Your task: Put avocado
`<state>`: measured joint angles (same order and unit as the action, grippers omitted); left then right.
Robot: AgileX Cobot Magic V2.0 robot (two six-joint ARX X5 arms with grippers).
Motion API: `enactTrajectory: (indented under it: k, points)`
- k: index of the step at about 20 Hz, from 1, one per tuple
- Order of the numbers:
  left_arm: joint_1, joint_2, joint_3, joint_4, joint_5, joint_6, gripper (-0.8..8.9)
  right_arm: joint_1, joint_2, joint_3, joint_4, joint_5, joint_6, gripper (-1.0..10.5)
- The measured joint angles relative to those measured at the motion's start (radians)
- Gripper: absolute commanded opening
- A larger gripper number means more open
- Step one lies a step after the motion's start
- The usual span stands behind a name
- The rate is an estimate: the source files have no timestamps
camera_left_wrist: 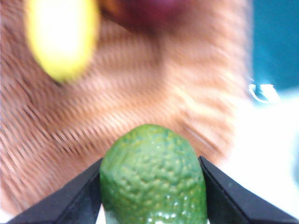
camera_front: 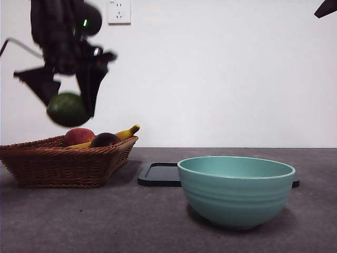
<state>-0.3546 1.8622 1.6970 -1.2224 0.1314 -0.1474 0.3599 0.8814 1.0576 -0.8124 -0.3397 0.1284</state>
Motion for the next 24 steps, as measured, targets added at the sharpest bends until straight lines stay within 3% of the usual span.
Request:
enactTrajectory:
  k: [7,12,24]
  points:
    - [-0.273,-0.053,0.002,0.002,0.000,-0.024,2.09,0.000,0.000,0.000,0.000,0.032,-0.025,6.4]
    - [-0.460,-0.053,0.002,0.138,0.001,-0.043,2.09,0.000,0.000,0.000,0.000,0.035,-0.028,6.4]
    - [-0.639,0.103,0.002,0.255,0.002,-0.080,2.09,0.000,-0.014,0.000,0.000,0.033,-0.028,6.4]
